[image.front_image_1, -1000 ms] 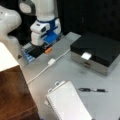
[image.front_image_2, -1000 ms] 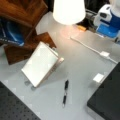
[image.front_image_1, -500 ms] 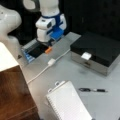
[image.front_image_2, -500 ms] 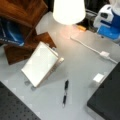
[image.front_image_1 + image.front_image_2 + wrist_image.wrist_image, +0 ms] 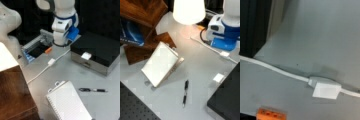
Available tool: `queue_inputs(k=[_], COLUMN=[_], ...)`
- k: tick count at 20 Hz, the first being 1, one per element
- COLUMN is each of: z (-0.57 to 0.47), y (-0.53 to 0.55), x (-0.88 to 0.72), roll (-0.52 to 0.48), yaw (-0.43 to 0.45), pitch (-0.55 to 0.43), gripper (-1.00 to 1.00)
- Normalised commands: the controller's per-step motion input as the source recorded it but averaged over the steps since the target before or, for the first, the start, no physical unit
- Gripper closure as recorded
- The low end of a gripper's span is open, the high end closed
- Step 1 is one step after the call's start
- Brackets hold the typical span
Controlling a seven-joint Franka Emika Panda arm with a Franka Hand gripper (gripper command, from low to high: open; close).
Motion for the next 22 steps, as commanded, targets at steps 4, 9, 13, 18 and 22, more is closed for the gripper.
queue_inputs(k=[4,9,13,18,22], z=[0.20,0.12,-0.07,-0.25,-0.25], y=[-0.09,-0.10,-0.19,-0.29,-0.19], x=[0.28,0.15,0.19,0.14,0.08], roll=[0.330,0.375,0.486,0.455,0.452], yaw=[-0.114,-0.160,-0.137,-0.042,-0.109], pitch=[0.308,0.227,0.141,0.010,-0.076], gripper=[-1.00,-1.00,-1.00,-1.00,-1.00])
